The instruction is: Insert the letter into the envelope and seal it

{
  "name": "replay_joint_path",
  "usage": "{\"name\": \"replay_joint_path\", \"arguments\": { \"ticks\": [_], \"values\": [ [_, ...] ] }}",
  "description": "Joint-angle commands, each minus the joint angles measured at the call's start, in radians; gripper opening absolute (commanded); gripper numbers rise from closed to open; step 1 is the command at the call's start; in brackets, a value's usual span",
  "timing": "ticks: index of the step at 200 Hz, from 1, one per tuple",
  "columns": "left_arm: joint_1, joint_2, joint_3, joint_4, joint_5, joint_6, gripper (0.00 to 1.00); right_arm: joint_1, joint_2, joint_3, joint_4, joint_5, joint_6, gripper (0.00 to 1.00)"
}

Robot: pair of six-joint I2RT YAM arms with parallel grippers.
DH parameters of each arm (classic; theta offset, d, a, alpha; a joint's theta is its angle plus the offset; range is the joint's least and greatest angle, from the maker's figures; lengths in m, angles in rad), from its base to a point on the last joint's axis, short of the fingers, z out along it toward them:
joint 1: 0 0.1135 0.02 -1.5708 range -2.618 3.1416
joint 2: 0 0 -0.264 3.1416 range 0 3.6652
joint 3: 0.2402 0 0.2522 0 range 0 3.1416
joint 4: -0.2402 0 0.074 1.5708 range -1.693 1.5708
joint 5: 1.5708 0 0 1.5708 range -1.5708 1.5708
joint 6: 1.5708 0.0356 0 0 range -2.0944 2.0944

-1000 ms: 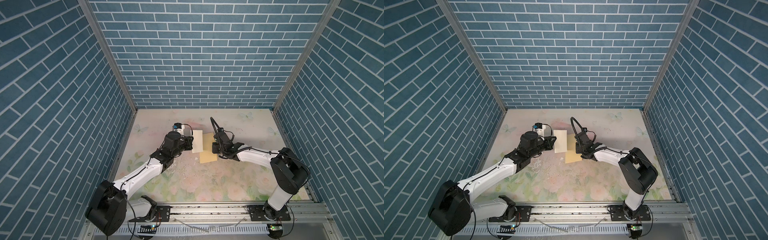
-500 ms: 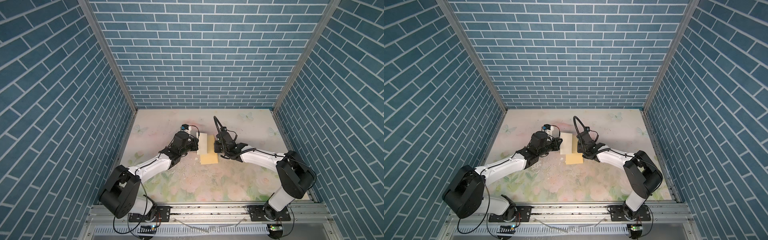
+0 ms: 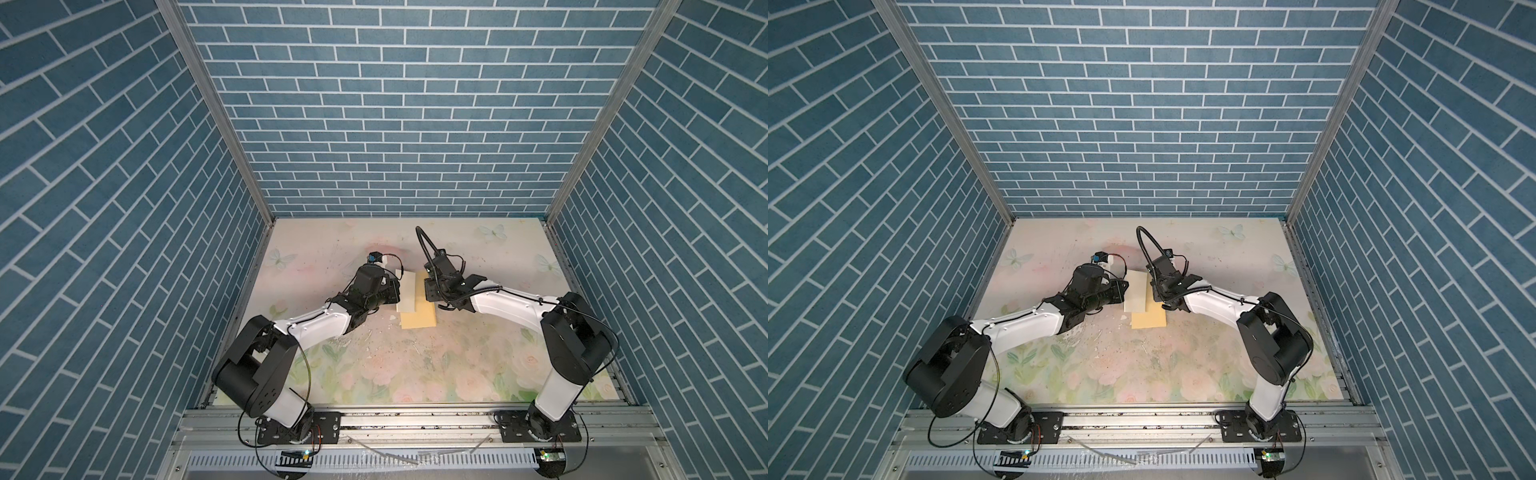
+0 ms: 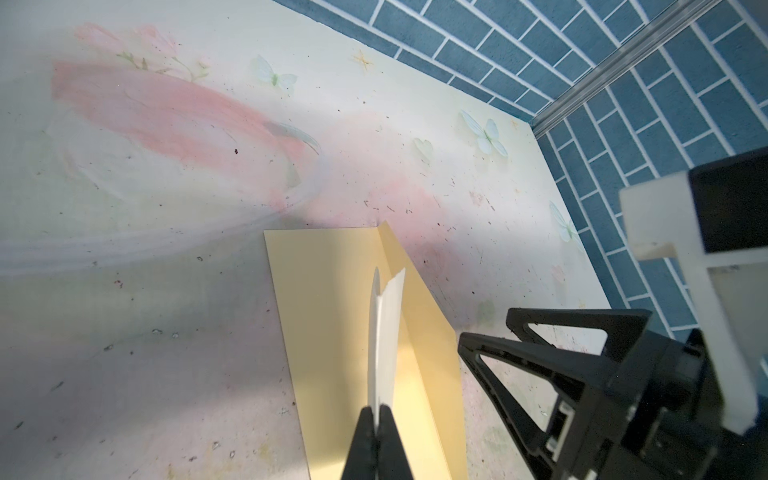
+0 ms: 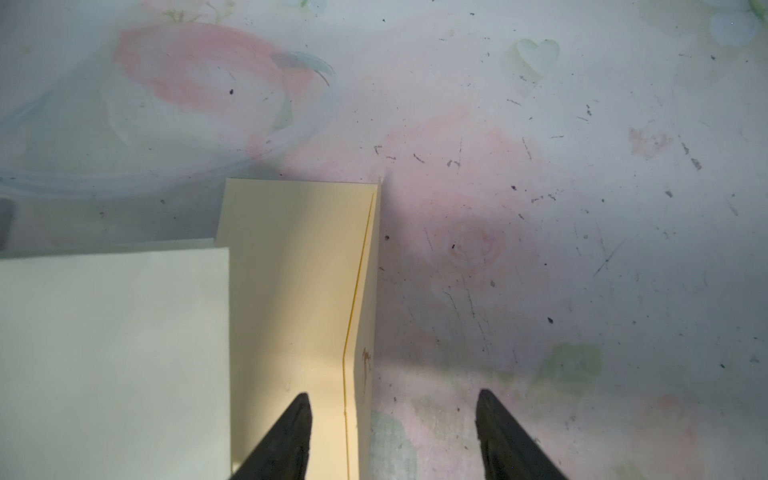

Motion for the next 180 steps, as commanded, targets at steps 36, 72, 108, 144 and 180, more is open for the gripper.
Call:
{"name": "replay_joint_path", "arguments": {
  "ticks": [36, 72, 108, 144, 180],
  "values": [
    [-0.006, 0.031, 0.006, 0.017, -0.029, 0.019, 0.0, -0.019, 0.075, 0.089, -0.119, 0.103, -0.025, 0.62],
    [-0.006, 0.049, 0.016, 0.005, -0.029, 0.024, 0.0, -0.034, 0.104, 0.093, -0.129, 0.101, -0.015, 0.62],
    [-0.006, 0.058, 0.021, 0.0, -0.032, 0.027, 0.0, -0.06, 0.135, 0.095, -0.138, 0.053, 0.017, 0.61],
    [-0.006, 0.065, 0.029, -0.005, -0.034, 0.029, 0.0, -0.078, 0.152, 0.092, -0.14, 0.005, 0.038, 0.61],
    [-0.008, 0.07, 0.038, -0.016, -0.028, 0.03, 0.0, -0.099, 0.171, 0.092, -0.153, -0.038, 0.049, 0.62]
  ]
}}
